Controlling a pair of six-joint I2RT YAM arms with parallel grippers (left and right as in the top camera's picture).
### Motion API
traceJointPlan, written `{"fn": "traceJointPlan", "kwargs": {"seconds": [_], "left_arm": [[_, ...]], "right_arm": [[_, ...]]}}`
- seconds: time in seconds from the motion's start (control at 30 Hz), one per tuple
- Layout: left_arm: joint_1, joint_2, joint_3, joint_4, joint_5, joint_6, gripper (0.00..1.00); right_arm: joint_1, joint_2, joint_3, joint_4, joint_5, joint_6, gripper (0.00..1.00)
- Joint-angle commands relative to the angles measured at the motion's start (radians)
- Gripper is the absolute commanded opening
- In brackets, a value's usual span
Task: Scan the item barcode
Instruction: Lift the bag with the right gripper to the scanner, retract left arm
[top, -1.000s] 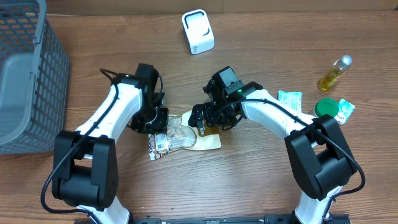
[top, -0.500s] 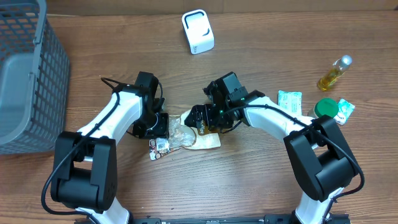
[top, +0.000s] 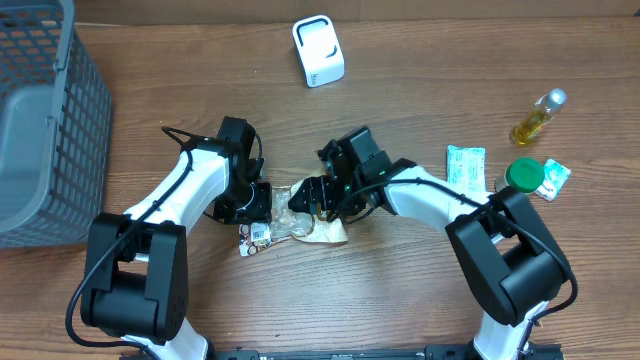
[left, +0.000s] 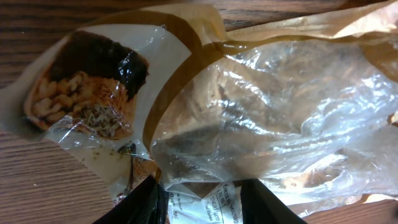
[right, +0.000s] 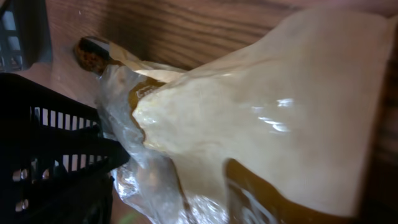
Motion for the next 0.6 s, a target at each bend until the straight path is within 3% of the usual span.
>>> {"fn": "traceJointPlan", "kwargs": {"seconds": [0.0,0.13,0.23,0.3,0.43,0.5,0.57], "left_arm": [[0.006,0.022,-0.04,0.007,-0.092,-0.018,0.38],[0.006,0.022,-0.04,0.008,-0.092,-0.018,0.38],[0.006,0.022,-0.04,0.007,-0.092,-0.018,0.25],[0.006,0.022,-0.04,0.007,-0.089,-0.018,0.22],[0.008,0.021,-0.027,0.003,-0.063,-0.006,0.13],[0.015,0.018,-0.002,-0.012,-0.022,0.024,0.04],[0.03,0.011,0.037,-0.031,0.038,0.053,0.04]], "right_arm": [[0.04,0.006,-0.01,0.042,-0.004,0.006,0.73],[0.045,0.006,-0.009,0.092,-0.028,0.005,0.54],[0.035,0.006,-0.008,0.104,-0.073,0.005,0.54],[0.025,0.006,-0.008,0.114,-0.121,0.005,0.52],[-0.001,0.006,-0.008,0.128,-0.179,0.005,0.13],[-0.012,0.006,-0.008,0.128,-0.179,0.004,0.04],[-0.018,0.006,-0.008,0.128,-0.182,-0.019,0.04]]}}
